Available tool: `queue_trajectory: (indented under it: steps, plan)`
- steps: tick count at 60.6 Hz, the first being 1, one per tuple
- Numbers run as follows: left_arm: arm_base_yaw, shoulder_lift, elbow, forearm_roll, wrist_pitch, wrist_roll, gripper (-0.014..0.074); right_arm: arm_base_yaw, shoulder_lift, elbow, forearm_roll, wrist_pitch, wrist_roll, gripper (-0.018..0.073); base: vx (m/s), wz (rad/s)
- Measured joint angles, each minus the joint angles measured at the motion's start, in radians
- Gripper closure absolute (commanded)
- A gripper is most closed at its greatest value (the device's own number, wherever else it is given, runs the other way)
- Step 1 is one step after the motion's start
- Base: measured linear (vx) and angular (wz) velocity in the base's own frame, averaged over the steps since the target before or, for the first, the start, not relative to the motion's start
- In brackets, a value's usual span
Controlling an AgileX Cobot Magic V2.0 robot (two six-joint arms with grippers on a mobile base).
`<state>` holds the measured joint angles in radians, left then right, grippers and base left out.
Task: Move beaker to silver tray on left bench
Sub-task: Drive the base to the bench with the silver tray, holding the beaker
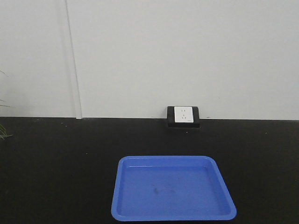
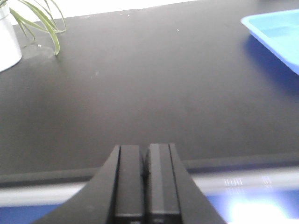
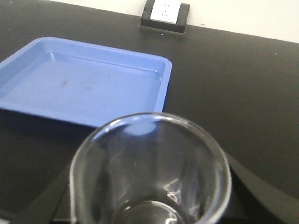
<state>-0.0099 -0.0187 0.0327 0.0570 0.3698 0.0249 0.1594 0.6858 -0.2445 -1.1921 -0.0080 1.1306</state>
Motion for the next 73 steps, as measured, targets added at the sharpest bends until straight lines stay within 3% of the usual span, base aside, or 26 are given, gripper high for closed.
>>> queue_trajectory:
  steps: [34,73]
  plan:
    - [0.000,0.000,0.000,0.000,0.000,0.000,0.0595,0.000,0.000,0.000,0.000,0.001,0.000,0.0571,-0.29,0.15]
    - [0.000,0.000,0.000,0.000,0.000,0.000,0.0595,0.000,0.000,0.000,0.000,0.000,0.000,0.0571,-0.32,0.44]
